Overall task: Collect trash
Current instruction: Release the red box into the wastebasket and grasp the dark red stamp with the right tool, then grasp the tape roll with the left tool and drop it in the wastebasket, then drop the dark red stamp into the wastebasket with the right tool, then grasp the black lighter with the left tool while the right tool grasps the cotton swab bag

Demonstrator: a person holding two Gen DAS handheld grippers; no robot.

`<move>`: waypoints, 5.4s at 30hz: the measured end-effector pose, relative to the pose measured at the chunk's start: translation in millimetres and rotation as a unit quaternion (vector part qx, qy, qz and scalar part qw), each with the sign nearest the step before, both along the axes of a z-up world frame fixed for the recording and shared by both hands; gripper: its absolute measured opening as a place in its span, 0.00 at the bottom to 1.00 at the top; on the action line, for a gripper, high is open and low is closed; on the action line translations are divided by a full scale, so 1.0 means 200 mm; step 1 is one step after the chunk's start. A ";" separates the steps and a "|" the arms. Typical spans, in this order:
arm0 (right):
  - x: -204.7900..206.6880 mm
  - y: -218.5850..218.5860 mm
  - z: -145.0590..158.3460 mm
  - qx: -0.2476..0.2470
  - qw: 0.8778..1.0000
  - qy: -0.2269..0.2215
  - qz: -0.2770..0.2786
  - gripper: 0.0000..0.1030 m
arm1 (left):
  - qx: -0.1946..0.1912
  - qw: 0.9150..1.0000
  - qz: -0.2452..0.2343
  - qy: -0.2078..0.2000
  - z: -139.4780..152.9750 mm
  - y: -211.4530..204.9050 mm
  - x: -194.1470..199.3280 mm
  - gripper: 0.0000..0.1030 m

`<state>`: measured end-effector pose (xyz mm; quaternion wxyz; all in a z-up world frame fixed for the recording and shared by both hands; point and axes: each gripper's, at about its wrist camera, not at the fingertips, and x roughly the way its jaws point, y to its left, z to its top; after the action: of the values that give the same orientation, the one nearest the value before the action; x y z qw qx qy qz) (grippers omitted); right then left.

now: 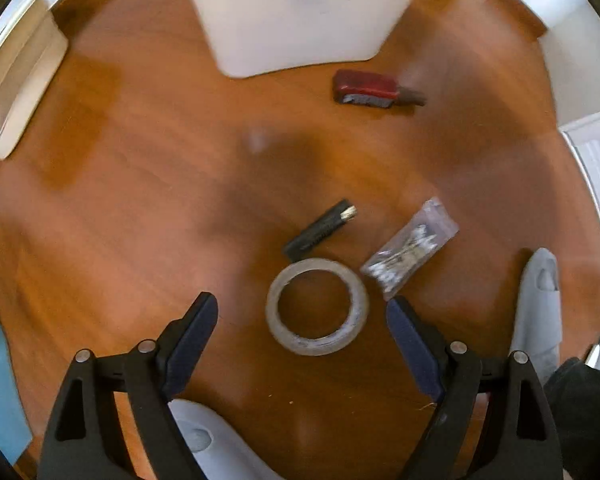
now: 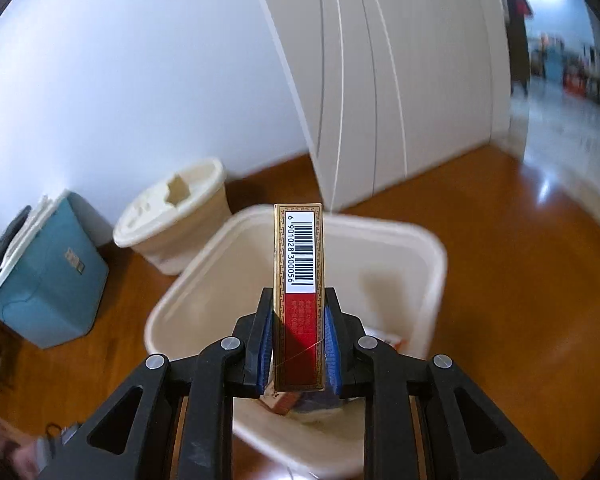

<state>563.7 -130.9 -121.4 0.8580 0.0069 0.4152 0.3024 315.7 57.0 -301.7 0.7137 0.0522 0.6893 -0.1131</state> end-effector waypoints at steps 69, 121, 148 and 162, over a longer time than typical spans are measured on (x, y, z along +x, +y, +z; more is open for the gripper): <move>-1.09 -0.26 -0.82 -0.077 0.994 0.078 0.021 0.31 | 0.041 0.980 -0.197 -0.001 -0.14 -0.32 -0.25 0.08; -0.69 -0.50 -0.01 -0.062 0.989 -0.073 -0.114 0.31 | 0.019 0.978 -0.011 -0.207 0.65 0.07 0.30 0.68; -0.35 -0.11 -0.06 0.016 0.999 -0.039 0.016 0.49 | 0.044 0.991 -0.098 -0.074 0.05 -0.02 0.06 0.68; -0.90 -0.48 -0.80 -0.024 0.986 0.164 0.007 0.69 | 0.114 0.951 -0.286 0.013 -0.58 -0.43 0.15 0.58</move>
<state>383.5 -227.3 -281.4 0.7758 0.0331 0.5576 0.2934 345.0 -29.7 -418.5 0.6313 0.3266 0.6633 -0.2338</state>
